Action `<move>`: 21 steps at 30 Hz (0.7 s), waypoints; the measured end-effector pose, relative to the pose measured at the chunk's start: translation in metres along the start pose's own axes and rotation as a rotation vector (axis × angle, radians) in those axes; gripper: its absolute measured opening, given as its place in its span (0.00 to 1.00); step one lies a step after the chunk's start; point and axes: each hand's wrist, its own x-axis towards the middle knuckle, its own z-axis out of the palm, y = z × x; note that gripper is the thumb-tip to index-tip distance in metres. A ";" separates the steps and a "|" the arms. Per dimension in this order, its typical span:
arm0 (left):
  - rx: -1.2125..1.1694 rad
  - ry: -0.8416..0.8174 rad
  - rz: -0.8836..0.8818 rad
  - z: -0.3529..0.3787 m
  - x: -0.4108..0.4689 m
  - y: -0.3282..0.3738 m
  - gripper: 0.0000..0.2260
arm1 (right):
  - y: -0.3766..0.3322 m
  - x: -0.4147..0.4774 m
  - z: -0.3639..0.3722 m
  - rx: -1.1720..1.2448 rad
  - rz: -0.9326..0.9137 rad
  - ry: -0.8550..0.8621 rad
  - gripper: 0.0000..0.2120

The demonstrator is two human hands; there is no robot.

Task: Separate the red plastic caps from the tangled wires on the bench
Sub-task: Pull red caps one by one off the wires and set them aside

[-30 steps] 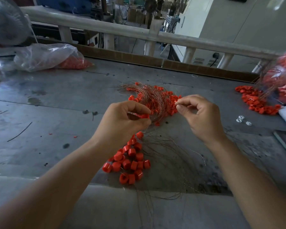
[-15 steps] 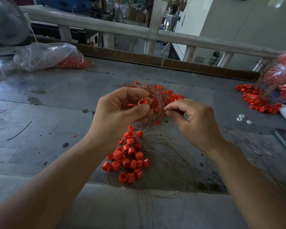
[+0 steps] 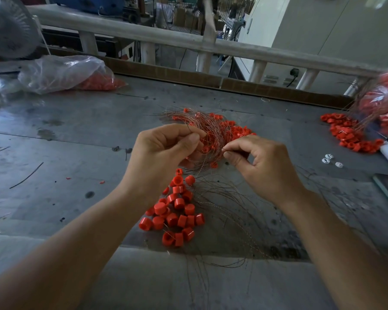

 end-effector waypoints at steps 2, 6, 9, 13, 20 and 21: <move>-0.014 0.021 -0.008 -0.001 0.000 0.001 0.09 | -0.001 0.000 0.000 -0.002 0.004 -0.002 0.04; -0.016 0.064 -0.021 -0.002 0.002 0.001 0.10 | -0.002 0.000 -0.002 -0.005 0.011 -0.002 0.04; -0.049 0.121 -0.024 -0.003 0.003 0.002 0.11 | -0.001 0.001 -0.003 -0.019 0.009 0.002 0.04; -0.080 0.147 -0.034 -0.005 0.005 0.001 0.12 | -0.003 0.002 -0.006 -0.003 0.036 -0.002 0.04; -0.064 -0.041 -0.007 0.006 -0.003 0.000 0.06 | -0.015 0.002 -0.003 0.393 0.275 -0.095 0.16; -0.061 -0.048 -0.004 0.007 -0.003 -0.001 0.06 | -0.018 0.001 -0.003 0.380 0.269 -0.087 0.19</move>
